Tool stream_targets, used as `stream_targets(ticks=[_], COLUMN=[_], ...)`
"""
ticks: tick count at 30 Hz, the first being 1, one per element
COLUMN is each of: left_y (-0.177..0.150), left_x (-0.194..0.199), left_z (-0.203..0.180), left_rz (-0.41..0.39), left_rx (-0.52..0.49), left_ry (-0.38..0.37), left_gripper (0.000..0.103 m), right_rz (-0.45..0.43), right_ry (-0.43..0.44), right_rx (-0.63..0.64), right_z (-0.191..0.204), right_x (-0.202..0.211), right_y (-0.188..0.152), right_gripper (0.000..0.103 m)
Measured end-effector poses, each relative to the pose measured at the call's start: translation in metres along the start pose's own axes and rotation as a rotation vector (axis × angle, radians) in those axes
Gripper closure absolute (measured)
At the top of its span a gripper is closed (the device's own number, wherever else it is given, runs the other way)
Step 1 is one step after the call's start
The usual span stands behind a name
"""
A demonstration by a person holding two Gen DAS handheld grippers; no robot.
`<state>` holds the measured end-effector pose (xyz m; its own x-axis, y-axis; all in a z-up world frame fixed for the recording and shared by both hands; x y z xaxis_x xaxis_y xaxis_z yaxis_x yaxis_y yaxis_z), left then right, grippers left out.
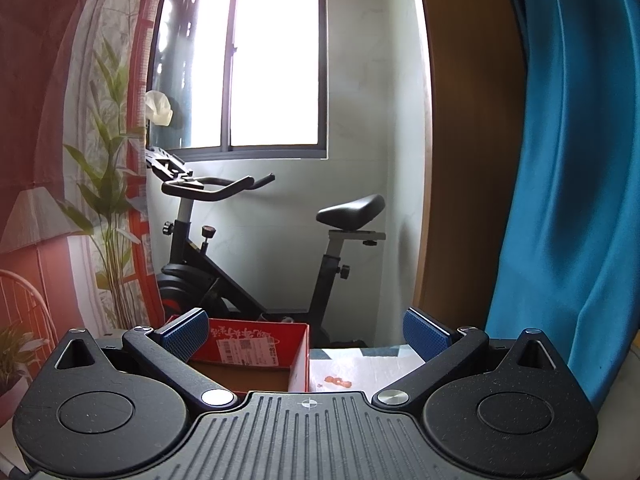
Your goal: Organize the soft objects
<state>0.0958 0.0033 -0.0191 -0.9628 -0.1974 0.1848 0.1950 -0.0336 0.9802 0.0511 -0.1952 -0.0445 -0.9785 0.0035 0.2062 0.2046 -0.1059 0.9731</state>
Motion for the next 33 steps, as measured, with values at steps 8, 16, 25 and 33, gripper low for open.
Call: stream_targets(ticks=[8, 16, 25, 33], left_y=[0.000, -0.001, -0.012, -0.057], left_x=[0.000, -0.001, -0.011, -0.039], left_z=[0.000, 0.002, 0.001, -0.005], left_rz=[0.001, 0.003, 0.038, 0.117], left_rx=[0.000, 0.005, 0.014, -0.007], left_ry=[0.000, -0.004, -0.019, -0.042], left_gripper=[0.000, 0.000, 0.000, 0.000], right_rz=[0.001, 0.001, 0.016, 0.102], right_ry=[0.001, 0.003, 0.015, 0.030], right_rx=[0.002, 0.001, -0.004, -0.027], right_z=[0.001, 0.001, 0.006, 0.011], right_x=[0.000, 0.001, 0.000, -0.023], right_y=[0.000, 0.000, -0.005, -0.043], right_gripper=[0.000, 0.000, 0.000, 0.000])
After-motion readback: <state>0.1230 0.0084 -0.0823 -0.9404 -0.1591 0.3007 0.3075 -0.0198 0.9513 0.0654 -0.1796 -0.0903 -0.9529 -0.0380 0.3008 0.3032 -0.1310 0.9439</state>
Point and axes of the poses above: each gripper's, at about its wrist camera, not at the fingertips, and x roughly against the way its jaws point, z to its left, y to its top, the point moved 9 cm from there along -x, roughly the way its jaws point, and after that the axes turned 11 degrees about y, right-handed, at the moved point
